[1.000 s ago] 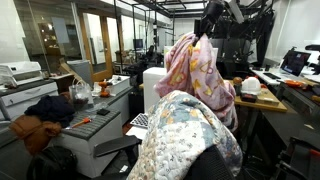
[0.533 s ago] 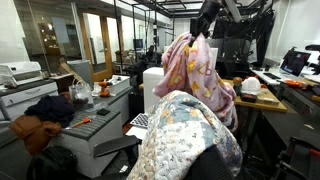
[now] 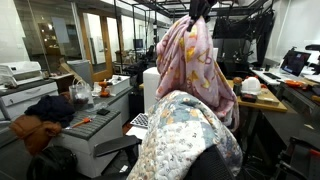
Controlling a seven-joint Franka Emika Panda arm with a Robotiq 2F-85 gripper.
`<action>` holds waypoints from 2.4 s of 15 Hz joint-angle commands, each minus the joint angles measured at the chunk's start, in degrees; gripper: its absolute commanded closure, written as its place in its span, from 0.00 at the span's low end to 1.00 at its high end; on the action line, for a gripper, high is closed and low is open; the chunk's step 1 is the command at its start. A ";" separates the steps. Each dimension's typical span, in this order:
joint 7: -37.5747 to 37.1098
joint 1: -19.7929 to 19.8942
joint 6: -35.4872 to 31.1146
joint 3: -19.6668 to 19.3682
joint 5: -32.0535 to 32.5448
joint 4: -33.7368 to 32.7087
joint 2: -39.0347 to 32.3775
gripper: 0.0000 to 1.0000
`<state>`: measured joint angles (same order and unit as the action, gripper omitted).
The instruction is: Pick up the blanket and put it on the chair
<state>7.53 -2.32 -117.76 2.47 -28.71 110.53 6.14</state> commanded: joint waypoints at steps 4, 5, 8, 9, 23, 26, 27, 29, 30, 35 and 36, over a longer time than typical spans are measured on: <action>-5.68 -0.01 4.06 -2.14 -0.21 -1.47 9.55 0.98; -6.72 -0.07 4.61 -2.33 -0.05 -1.68 10.39 0.98; -9.06 -0.65 5.48 -2.20 -0.38 -2.03 12.08 0.98; -9.56 -0.93 5.78 -1.88 -0.31 -2.26 12.15 0.98; -10.30 -10.20 14.01 8.14 -1.52 -10.39 -1.07 0.98; -8.84 -11.43 17.07 9.69 -2.76 -13.59 -4.78 0.98; -8.42 -11.75 17.97 10.27 -3.24 -14.54 -6.18 0.98; -8.22 -12.55 19.66 11.56 -3.47 -16.57 -9.19 0.98; -8.30 -12.92 20.26 12.20 -3.33 -17.36 -10.63 0.98; -9.25 -14.38 22.63 14.55 -1.50 -20.89 -17.20 0.98; -9.25 -14.50 23.00 14.66 -1.21 -21.30 -17.99 0.98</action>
<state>-1.04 -16.04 -97.83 16.37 -29.89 93.91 -8.44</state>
